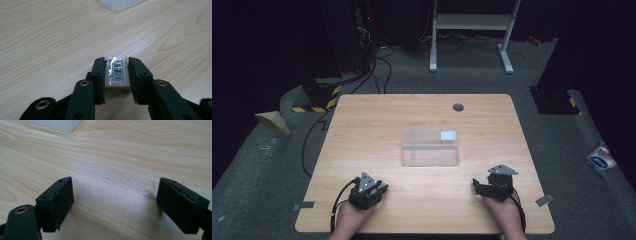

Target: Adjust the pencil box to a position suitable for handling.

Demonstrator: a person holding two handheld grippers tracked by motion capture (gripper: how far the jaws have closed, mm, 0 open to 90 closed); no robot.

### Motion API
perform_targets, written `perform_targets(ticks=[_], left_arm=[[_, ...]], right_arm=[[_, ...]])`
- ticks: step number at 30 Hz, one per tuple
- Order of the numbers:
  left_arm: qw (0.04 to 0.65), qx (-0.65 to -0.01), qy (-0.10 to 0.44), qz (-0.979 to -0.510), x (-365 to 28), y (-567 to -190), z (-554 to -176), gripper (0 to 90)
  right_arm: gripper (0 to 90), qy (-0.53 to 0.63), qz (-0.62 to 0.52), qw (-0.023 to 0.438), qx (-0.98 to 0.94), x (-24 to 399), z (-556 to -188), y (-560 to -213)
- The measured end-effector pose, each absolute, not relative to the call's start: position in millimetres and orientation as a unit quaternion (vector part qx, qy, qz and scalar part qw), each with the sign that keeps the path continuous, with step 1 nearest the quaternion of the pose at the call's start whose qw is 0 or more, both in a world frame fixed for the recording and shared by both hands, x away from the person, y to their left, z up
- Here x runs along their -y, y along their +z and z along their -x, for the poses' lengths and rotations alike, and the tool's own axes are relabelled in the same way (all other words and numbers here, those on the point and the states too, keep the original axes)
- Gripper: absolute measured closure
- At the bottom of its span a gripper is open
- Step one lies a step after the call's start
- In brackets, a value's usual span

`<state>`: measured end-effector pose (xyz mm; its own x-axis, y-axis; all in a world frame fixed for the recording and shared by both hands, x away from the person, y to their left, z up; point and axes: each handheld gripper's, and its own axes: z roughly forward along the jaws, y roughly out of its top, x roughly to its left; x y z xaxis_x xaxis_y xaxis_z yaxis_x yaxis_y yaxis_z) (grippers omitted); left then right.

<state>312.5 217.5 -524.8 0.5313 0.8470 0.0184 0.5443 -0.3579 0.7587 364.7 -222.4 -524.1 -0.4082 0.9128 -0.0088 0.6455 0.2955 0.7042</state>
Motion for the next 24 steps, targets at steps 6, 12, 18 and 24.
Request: perform_targets(ticks=[6, 12, 18, 24], left_arm=[[0.376, -0.440, 0.217, -0.786, -220.3, -521.1, -312.4, 67.8], [0.387, -0.443, 0.219, -0.778, -221.6, -518.0, -313.5, 67.8], [0.396, -0.441, 0.224, -0.774, -219.9, -513.5, -314.8, 67.9], [0.405, -0.444, 0.222, -0.768, -213.7, -511.5, -318.4, 67.8]], right_arm=[[13.7, 0.317, -0.501, 0.211, -0.777, 222.5, -364.7, -524.1], [13.7, 0.317, -0.502, 0.210, -0.777, 222.4, -364.7, -524.1], [13.7, 0.317, -0.501, 0.211, -0.777, 222.4, -364.7, -524.1], [13.7, 0.317, -0.501, 0.210, -0.777, 222.5, -364.6, -524.1]])
